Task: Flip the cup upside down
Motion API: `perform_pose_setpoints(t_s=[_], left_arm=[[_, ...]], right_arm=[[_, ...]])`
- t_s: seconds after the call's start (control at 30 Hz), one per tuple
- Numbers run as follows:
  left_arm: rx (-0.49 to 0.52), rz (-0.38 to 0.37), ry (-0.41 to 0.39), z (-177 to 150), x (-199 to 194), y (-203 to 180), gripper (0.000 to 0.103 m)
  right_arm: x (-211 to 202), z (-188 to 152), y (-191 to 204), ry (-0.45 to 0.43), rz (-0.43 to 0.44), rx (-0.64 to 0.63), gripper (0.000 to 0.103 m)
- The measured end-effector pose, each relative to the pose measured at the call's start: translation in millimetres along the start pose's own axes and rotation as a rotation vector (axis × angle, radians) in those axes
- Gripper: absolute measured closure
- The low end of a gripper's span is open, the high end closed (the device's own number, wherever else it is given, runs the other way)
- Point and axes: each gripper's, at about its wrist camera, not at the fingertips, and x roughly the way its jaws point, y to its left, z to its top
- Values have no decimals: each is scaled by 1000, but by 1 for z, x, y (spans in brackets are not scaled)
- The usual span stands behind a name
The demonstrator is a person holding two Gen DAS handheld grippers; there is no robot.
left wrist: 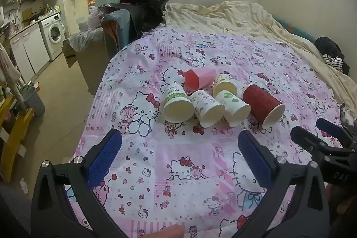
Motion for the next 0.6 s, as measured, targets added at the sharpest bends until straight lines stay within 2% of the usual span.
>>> perform_pose_setpoints(t_s=[0.6], left_arm=[[4, 5, 2, -2, 0, 0, 0]], right_arm=[[-2, 0, -1, -7, -4, -4, 0]])
